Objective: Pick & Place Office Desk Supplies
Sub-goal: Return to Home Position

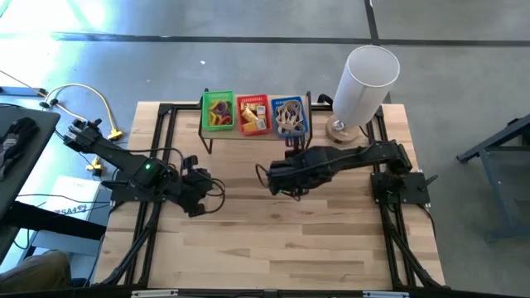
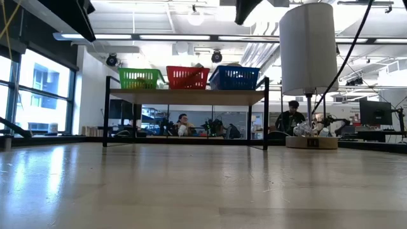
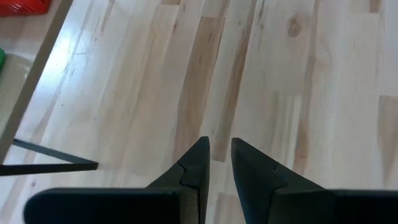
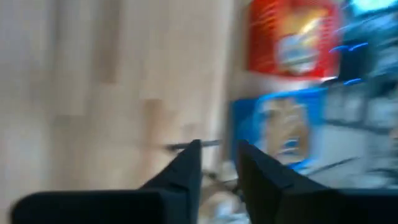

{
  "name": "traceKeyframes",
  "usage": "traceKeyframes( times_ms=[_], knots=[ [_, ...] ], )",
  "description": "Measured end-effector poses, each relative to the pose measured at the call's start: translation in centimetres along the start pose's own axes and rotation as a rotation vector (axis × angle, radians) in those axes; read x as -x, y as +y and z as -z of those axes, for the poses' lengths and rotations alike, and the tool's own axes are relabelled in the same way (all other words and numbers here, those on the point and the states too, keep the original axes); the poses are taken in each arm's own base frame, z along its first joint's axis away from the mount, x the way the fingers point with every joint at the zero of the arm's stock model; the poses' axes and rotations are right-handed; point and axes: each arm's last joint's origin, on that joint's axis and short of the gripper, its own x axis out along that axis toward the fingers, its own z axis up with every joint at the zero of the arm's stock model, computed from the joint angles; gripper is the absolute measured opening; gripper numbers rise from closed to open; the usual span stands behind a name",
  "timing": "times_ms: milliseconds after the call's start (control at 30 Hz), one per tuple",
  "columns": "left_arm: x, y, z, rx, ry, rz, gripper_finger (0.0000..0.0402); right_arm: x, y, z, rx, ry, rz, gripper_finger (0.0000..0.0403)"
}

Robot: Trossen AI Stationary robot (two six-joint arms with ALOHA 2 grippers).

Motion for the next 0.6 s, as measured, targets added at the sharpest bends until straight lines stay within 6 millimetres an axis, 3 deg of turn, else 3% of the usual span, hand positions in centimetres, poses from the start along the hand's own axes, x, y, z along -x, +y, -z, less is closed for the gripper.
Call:
traceKeyframes(
  times_ms=[100, 200, 267, 367, 500, 600],
  knots=[
    [-0.4, 0.7, -0.4, -0.057, 0.015, -0.017, 0.0061, 0.4, 0.6, 0.7, -0.06, 0.003, -0.172, 0.0045],
    [-0.8, 1.4, -0.7, -0.166, 0.033, -0.024, 0.0061, 1.9, 0.0, 2.9, -0.061, -0.011, -0.336, 0.0009],
    [-0.8, 1.7, -0.9, -0.26, 0.038, 0.018, 0.0061, 3.1, -0.5, 5.0, -0.085, -0.029, -0.367, 0.0006],
    [-0.4, 2.2, -1.1, -0.338, 0.014, 0.077, 0.0061, 3.4, 0.1, 7.1, -0.117, -0.083, -0.37, 0.0003],
    [1.1, 4.1, -1.0, -0.293, -0.04, 0.061, 0.0061, 4.0, 0.7, 11.5, -0.203, -0.208, -0.416, 0.0003],
    [3.0, 5.6, -0.4, -0.221, -0.101, 0.096, 0.006, 3.3, 1.8, 14.7, -0.267, -0.324, -0.446, 0.0002]
  ],
)
